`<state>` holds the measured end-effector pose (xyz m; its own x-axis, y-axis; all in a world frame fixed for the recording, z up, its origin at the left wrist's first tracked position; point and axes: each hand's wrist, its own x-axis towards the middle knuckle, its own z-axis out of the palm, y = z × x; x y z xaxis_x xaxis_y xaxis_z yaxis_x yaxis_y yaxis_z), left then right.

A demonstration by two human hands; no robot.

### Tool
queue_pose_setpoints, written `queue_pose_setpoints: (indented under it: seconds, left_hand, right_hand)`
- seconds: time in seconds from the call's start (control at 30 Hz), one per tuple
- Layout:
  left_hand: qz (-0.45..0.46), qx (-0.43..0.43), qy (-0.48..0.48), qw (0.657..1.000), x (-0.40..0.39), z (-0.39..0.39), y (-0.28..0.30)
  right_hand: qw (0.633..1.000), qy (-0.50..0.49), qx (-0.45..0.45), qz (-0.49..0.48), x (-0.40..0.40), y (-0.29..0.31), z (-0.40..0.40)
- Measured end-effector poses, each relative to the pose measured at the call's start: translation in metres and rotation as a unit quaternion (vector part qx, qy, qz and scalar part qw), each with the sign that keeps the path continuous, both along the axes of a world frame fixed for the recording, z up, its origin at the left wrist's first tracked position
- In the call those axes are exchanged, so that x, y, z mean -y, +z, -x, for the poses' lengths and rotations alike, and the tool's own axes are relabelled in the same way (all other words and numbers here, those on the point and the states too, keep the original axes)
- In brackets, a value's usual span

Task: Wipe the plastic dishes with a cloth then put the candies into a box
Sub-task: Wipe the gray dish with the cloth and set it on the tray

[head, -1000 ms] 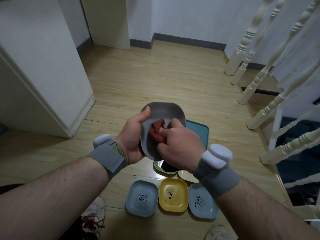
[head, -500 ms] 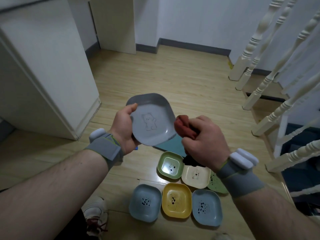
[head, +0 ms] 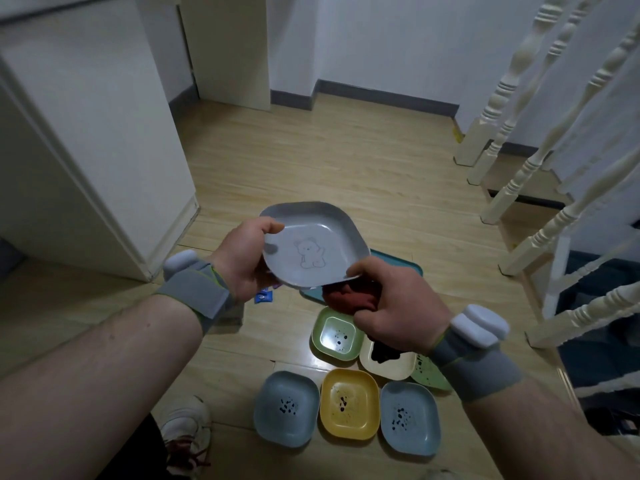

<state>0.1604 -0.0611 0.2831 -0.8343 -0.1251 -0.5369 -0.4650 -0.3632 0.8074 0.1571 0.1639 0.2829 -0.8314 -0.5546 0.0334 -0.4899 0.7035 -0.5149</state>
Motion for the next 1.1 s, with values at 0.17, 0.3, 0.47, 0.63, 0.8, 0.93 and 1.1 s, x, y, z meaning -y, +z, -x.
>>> queue_pose_setpoints:
  seconds: [0.17, 0.3, 0.47, 0.63, 0.8, 0.93, 1.1]
  left_hand:
    - [0.522, -0.133, -0.009, 0.843, -0.003, -0.001, 0.001]
    - [0.576, -0.276, -0.245, 0.729, -0.025, -0.020, 0.007]
    - [0.570, -0.268, -0.319, 0.708, -0.023, -0.018, -0.002]
    - [0.554, -0.220, -0.226, 0.770, -0.021, -0.012, -0.008]
    - [0.309, -0.146, -0.174, 0.923, -0.027, -0.015, -0.012]
    - [0.173, -0.146, -0.169, 0.959, -0.041, -0.020, -0.008]
    - [0.038, -0.101, -0.129, 0.986, -0.044, -0.022, -0.009]
  right_hand:
    - [0.999, -0.017, -0.031, -0.013, 0.003, 0.004, 0.000]
    - [0.999, -0.023, -0.041, -0.020, 0.007, 0.003, 0.002]
    - [0.999, -0.031, -0.019, -0.023, 0.009, 0.001, 0.000]
    - [0.993, -0.070, 0.052, 0.080, 0.005, 0.014, 0.004]
    - [0.957, -0.190, 0.027, 0.219, -0.010, 0.023, 0.025]
    - [0.975, -0.161, -0.017, 0.154, 0.000, 0.013, 0.016]
    - [0.988, -0.037, -0.122, 0.086, 0.024, 0.004, -0.012]
